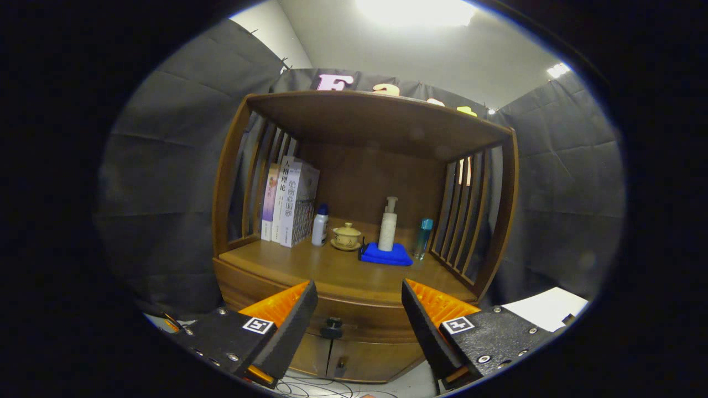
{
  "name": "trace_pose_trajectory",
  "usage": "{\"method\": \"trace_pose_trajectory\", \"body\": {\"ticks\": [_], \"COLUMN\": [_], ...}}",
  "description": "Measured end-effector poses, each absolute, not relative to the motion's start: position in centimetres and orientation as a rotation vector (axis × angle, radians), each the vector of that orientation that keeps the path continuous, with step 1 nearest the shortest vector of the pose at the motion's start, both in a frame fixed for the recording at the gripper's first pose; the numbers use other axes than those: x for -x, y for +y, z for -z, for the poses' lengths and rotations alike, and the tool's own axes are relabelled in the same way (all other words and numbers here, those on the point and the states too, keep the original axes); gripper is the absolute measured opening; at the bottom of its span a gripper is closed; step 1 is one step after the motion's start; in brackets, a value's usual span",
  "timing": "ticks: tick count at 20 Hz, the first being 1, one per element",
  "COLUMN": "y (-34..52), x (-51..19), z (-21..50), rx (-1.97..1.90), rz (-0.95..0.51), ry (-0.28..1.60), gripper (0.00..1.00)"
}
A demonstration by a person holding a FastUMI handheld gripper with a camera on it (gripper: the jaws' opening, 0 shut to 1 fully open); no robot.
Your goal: Pull open the drawer, take out the items inside it, and place them on the countertop above the cabinet.
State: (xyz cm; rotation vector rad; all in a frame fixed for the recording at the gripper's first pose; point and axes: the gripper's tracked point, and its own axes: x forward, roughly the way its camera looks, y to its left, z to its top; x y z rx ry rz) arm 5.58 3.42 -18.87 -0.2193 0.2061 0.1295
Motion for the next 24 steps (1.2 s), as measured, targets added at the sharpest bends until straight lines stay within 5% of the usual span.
{"method": "trace_pose_trajectory", "body": {"ticks": [24], "y": [5.3], "x": [-9.3], "z": [36.2], "rx": [0.195], "rz": [-0.143], "ry": [0.476], "gripper": [0.94]}}
